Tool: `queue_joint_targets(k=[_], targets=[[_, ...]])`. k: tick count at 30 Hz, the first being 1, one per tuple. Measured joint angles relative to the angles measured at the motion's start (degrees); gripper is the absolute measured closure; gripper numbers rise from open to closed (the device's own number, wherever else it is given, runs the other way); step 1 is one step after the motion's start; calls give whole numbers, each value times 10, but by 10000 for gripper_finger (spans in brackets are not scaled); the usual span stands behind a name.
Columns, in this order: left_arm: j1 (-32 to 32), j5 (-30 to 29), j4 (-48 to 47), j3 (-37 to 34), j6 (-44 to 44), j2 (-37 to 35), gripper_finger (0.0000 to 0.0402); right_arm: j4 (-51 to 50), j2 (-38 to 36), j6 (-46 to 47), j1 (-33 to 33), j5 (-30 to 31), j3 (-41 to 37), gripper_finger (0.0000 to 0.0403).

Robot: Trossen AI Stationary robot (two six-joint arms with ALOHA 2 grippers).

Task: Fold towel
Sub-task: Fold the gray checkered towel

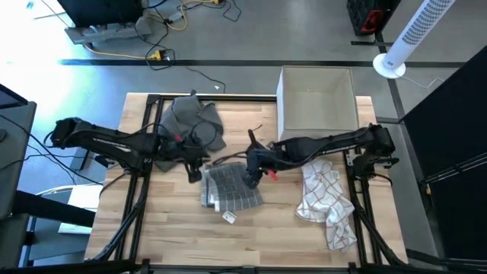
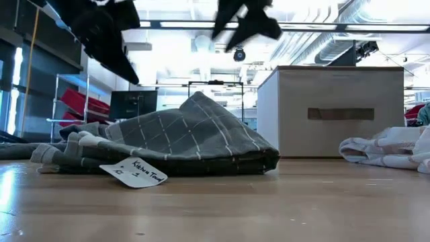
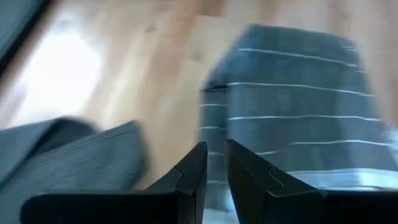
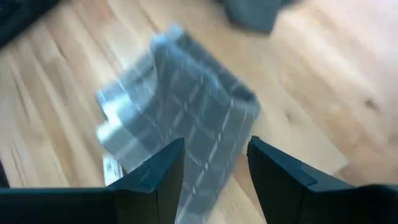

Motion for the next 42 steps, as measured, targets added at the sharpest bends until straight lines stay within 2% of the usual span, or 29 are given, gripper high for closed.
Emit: queue_joint_targets(k=[6, 9, 11, 20, 23, 28, 31, 34, 37, 39, 42], targets=[[-18, 23, 149, -74, -10, 51, 351, 134, 1, -14, -10, -60, -101, 243], [-19, 52, 245, -96, -11, 75, 351, 155, 1, -7, -11, -77, -127, 243], [-19, 61, 275, -98, -10, 97, 351, 157, 1, -15, -10, -78, -135, 243], [29, 26, 194, -99, -18, 209, 351, 169, 1, -101, -22, -67, -146, 243], [43, 38, 199, -95, -33, 217, 351, 188, 1, -143, -39, -81, -146, 243], [47, 44, 200, -70, -34, 217, 351, 275, 15, -209, -72, -97, -146, 243], [47, 43, 198, -66, -30, 217, 351, 321, 39, -230, -101, -138, -146, 243], [47, 43, 185, -65, -33, 217, 351, 332, 65, -230, -120, -179, -146, 243], [47, 43, 171, -67, -35, 217, 351, 335, 84, -247, -119, -186, -146, 245], [47, 43, 148, -67, -27, 217, 351, 327, 102, -258, -118, -177, -145, 249], [47, 41, 103, -66, -17, 216, 351, 296, 134, -242, -123, -127, -146, 259]])
